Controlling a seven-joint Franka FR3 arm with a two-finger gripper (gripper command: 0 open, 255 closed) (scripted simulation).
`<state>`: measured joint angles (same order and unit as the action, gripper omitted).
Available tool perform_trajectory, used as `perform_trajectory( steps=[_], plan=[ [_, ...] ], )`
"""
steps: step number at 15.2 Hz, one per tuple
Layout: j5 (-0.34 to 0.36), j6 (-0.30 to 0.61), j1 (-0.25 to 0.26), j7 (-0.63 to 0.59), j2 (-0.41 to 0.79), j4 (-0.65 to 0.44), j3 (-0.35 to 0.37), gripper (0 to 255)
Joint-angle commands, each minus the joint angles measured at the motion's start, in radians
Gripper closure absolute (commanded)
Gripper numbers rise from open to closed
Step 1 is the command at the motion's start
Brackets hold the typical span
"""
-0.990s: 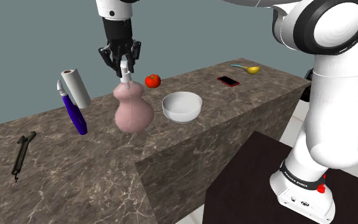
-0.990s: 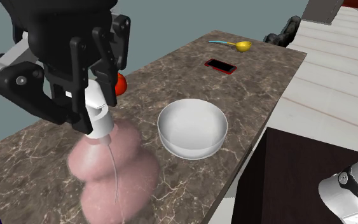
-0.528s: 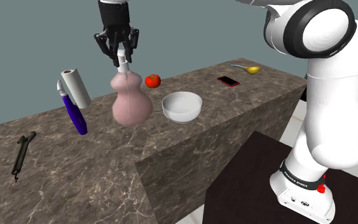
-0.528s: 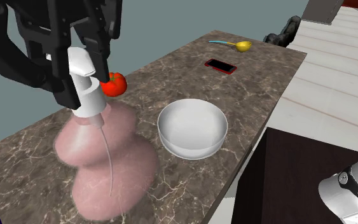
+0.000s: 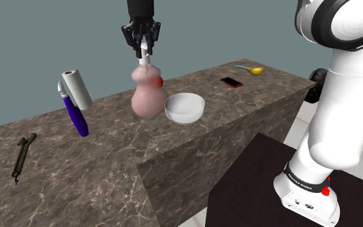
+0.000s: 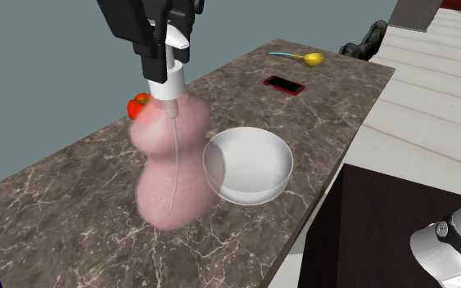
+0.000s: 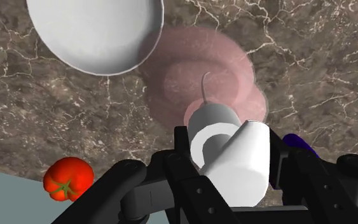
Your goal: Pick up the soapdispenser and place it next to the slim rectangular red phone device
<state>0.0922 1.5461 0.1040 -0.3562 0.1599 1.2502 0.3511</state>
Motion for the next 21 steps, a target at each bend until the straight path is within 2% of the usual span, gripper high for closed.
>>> perform_trajectory(
  steps=[1,11,21],
  plan=[
    [-0.028,0.021,-0.041,0.055,-0.050,0.064,-0.021,255],
    [-0.114,0.062,-0.181,0.311,-0.211,0.256,-0.148,255],
    [-0.146,0.058,-0.294,0.560,-0.250,0.300,-0.285,255]
  ],
)
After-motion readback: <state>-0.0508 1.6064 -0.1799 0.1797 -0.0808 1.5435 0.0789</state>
